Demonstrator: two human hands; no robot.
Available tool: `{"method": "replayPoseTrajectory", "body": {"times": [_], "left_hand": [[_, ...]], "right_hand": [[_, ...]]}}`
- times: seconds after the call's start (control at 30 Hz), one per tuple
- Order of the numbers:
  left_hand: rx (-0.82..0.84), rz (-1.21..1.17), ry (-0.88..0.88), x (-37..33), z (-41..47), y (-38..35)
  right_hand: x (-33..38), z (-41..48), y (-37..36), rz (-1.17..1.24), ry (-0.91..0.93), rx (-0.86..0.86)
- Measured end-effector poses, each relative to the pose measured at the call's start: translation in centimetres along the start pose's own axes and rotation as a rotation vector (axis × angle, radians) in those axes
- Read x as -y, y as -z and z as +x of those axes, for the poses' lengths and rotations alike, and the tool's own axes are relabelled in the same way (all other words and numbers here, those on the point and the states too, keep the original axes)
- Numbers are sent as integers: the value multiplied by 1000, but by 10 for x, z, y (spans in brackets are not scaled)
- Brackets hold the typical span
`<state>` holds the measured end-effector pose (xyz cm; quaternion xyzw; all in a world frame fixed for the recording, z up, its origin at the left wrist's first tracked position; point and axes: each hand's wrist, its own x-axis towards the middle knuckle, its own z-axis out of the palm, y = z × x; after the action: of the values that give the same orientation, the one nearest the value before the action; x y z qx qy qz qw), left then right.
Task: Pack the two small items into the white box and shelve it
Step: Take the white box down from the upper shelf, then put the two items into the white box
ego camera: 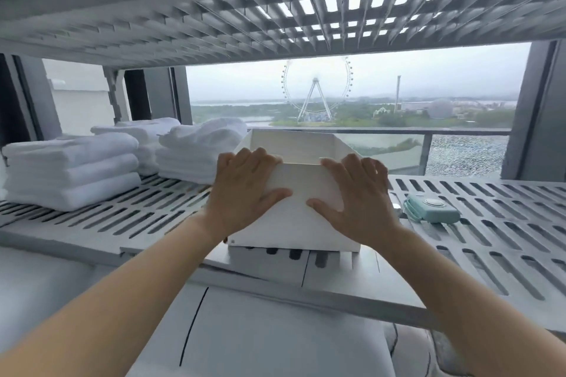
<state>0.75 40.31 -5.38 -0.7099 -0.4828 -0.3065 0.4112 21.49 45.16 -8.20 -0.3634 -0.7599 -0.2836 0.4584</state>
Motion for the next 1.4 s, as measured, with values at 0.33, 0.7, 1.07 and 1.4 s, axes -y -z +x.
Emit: {"method": "replayPoseTrajectory", "body": {"times": [0.33, 0.7, 1.07, 1.4], "left_hand": [[6, -26, -31, -8, 19, -34], [33, -52, 106, -57, 46, -34], [-37, -80, 244, -93, 54, -36], [37, -135, 164, -145, 74, -42]], "right_hand": [[-30, 8, -19, 72, -26, -23], [-62, 7, -2, 140, -14, 54], [-125, 0, 26, 355, 142, 138], [-188, -10, 45, 401, 149, 178]]}}
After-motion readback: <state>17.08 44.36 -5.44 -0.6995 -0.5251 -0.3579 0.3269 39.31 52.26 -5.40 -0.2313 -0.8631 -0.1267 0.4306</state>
